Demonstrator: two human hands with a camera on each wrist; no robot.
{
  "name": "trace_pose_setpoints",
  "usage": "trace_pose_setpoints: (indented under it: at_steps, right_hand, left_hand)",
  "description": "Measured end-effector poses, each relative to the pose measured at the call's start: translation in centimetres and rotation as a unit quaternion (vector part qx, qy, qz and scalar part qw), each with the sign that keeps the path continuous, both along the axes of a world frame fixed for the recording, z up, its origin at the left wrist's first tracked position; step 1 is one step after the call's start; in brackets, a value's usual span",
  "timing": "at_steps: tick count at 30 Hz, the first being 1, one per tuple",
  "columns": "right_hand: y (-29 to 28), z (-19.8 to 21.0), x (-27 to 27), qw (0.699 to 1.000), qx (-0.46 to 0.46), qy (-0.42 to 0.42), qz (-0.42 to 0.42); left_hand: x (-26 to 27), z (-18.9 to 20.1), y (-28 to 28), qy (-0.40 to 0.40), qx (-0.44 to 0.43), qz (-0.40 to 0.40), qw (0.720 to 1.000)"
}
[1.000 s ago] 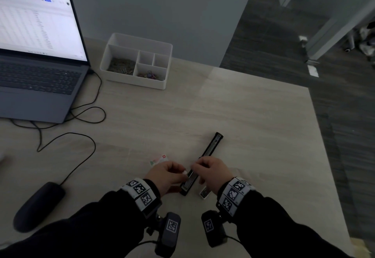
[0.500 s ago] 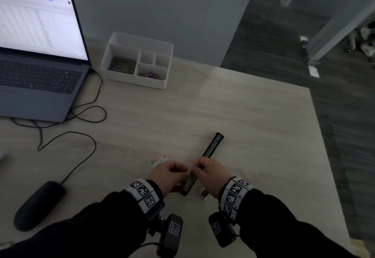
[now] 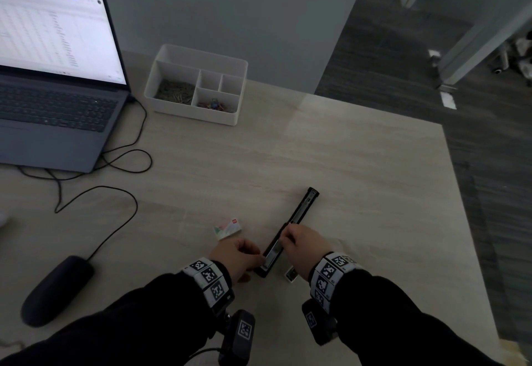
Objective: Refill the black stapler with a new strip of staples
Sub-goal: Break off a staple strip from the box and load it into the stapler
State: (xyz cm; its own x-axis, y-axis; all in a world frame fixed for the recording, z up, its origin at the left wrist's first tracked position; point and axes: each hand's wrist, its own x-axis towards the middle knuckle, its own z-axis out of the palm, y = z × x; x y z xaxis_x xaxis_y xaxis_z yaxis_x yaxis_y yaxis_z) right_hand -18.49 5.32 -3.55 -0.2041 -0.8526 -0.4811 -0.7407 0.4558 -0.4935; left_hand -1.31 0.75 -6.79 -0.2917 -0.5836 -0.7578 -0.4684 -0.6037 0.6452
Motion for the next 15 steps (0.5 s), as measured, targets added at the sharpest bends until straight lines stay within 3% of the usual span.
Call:
trace_pose_setpoints:
  at_steps: [12, 15]
  right_hand:
    - [0.07, -0.05, 0.09, 1.000, 0.018, 0.009, 0.013]
    - [-0.03, 0.03, -0.53, 0.997, -0.004, -0.016, -0.081]
  left_hand:
    - [-0.32, -0.14, -0.10, -0.045, -0.049, -0.043, 0.997]
    - [-0.26, -0.04, -0.17, -0.046, -0.050, -0.051, 0.996]
